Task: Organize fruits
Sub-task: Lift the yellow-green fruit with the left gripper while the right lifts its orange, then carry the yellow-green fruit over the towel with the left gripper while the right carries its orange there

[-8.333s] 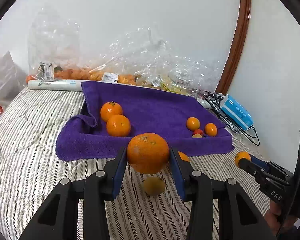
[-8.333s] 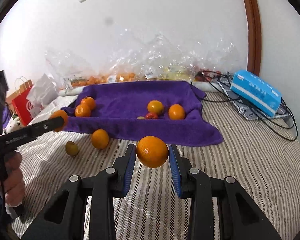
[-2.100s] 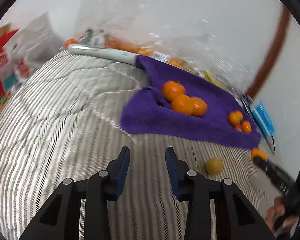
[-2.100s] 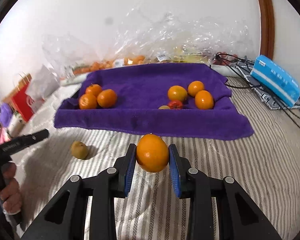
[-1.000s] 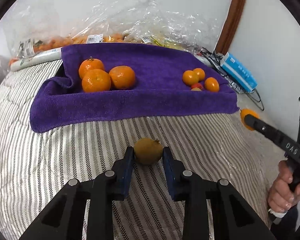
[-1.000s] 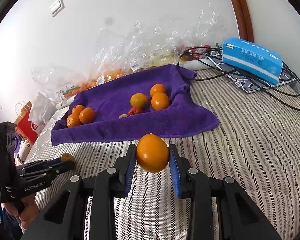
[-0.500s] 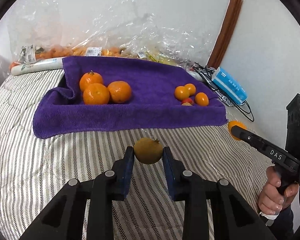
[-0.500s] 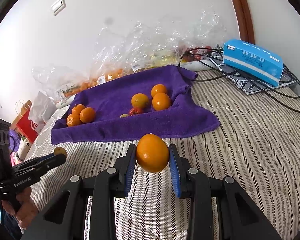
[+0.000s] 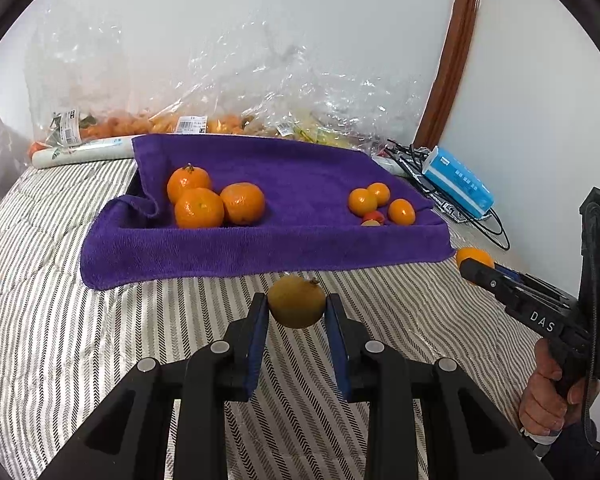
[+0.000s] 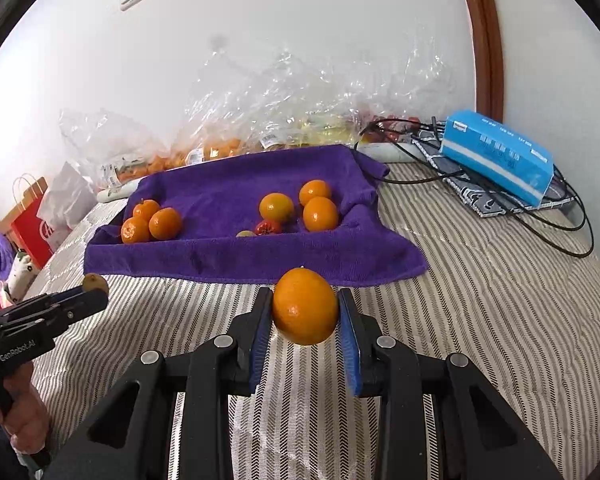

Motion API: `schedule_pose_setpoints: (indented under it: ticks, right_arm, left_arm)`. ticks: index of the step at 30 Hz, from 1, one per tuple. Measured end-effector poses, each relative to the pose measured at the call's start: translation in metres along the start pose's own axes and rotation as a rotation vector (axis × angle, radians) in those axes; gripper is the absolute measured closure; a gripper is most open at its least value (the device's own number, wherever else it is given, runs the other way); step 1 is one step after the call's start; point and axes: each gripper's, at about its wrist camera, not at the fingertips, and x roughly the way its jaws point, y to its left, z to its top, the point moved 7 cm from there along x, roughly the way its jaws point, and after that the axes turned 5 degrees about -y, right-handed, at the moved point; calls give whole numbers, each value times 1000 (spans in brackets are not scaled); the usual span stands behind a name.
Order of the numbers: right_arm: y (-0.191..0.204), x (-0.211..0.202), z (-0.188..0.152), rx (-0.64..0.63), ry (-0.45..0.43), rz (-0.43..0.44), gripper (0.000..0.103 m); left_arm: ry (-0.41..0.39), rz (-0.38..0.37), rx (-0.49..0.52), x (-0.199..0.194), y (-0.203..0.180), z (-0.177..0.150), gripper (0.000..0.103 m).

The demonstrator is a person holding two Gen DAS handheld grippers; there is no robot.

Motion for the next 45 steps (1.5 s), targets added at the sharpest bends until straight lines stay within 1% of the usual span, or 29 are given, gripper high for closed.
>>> schedule_pose_setpoints:
  ticks: [6, 16, 18, 24, 30, 33, 37, 39, 41, 45]
  right_arm:
    - [2, -1, 1, -16, -7, -5, 71]
    - [7, -7, 3, -48, -38, -12, 71]
    - [9, -9, 3, -50, -46, 10, 71]
    - [13, -13, 5, -65, -69, 16, 71]
    - [27, -11, 6, -32, -48, 84, 71]
    - [38, -11, 17, -50, -67, 103, 71]
    - [51, -13, 43, -69, -103, 136, 71]
    - [57, -15, 59, -85, -126, 146, 71]
    - [61, -13, 76, -97, -154, 153, 71]
    - [66, -1, 100, -91, -170, 161, 71]
  left_arm:
    - [-28, -5, 19, -6, -4, 2, 76]
    - [-53, 11, 9, -10, -4, 3, 76]
    - [-64, 18, 10, -12, -4, 4, 76]
    - [-79, 30, -7, -15, 1, 7, 76]
    - [-78, 44, -54, -17, 11, 9, 76]
    - [-71, 84, -82, -15, 22, 12, 76]
    - [-82, 126, -133, -18, 36, 20, 76]
    - [-90, 154, -129, -20, 39, 33, 76]
    - [-113, 159, -126, -24, 40, 49, 76]
    - [-154, 188, -106, -25, 44, 81, 76]
